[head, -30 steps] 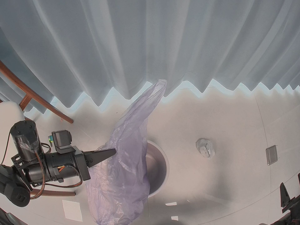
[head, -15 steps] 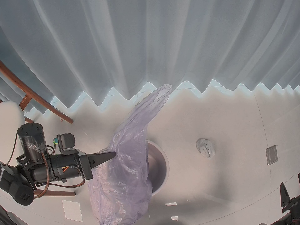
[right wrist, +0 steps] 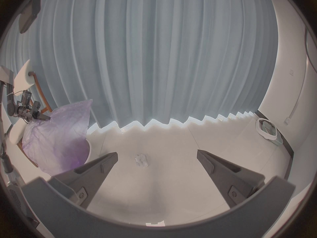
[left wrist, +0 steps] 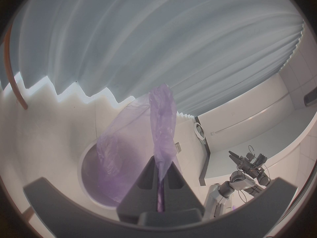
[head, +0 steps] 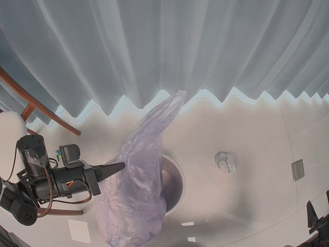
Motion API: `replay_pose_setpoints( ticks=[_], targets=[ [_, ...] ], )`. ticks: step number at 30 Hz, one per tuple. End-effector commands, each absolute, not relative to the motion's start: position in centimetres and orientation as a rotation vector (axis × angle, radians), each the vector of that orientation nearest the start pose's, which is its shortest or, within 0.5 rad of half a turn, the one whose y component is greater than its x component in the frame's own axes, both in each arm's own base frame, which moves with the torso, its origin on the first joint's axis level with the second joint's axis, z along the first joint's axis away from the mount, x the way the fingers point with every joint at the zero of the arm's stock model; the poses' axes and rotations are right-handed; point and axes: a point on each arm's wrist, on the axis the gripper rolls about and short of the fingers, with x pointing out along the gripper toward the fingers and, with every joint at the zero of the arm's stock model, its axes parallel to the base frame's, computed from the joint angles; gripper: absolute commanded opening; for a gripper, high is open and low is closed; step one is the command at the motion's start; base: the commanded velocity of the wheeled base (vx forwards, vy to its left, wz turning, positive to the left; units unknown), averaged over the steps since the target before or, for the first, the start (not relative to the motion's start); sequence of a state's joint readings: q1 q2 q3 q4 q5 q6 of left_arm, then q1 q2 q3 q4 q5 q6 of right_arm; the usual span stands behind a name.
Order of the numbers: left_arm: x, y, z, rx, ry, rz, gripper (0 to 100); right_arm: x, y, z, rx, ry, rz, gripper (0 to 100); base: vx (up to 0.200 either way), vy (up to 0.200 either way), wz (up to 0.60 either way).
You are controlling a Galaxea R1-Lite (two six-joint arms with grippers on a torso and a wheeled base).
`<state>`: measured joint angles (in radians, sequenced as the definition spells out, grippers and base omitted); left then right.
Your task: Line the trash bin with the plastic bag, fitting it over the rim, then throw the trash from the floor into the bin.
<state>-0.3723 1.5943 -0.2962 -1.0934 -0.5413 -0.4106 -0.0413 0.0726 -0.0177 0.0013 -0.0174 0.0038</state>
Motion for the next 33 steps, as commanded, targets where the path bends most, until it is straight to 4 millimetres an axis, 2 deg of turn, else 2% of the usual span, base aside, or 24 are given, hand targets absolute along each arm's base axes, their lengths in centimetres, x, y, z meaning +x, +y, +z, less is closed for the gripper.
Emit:
replay_pose_setpoints(
  ticks=[1,15,17,20,28,30,33],
  targets=[
    [20.8,-9.0,13.3,-0.385,0.378,-0.846,0,-1.7,0.0,7.7,0.006,0.074,-0.058,100,0.000,0.000,0.00],
    [20.8,-9.2,13.8,-0.383,0.360,-0.856,0,-1.8,0.0,7.7,-0.010,0.068,-0.055,100,0.000,0.000,0.00],
    [20.9,-9.2,13.8,-0.383,0.358,-0.855,0,-1.8,0.0,8.4,0.014,0.016,-0.055,100,0.000,0.000,0.00],
    [20.9,-9.2,13.9,-0.383,0.355,-0.856,0,-1.9,0.0,10.8,0.063,-0.132,-0.054,100,0.000,0.000,0.00],
    [20.6,-9.2,14.0,-0.381,0.349,-0.860,0,-1.1,0.1,11.6,0.077,-0.067,0.004,100,0.000,0.000,0.00],
    [20.6,-9.2,14.3,-0.381,0.339,-0.862,0,-0.8,0.2,12.1,0.126,-0.030,0.039,100,0.000,0.000,0.00],
    [20.6,-9.2,14.3,-0.381,0.339,-0.862,0,0.1,0.2,13.7,0.251,0.023,0.073,100,0.000,0.000,0.00]
  ],
)
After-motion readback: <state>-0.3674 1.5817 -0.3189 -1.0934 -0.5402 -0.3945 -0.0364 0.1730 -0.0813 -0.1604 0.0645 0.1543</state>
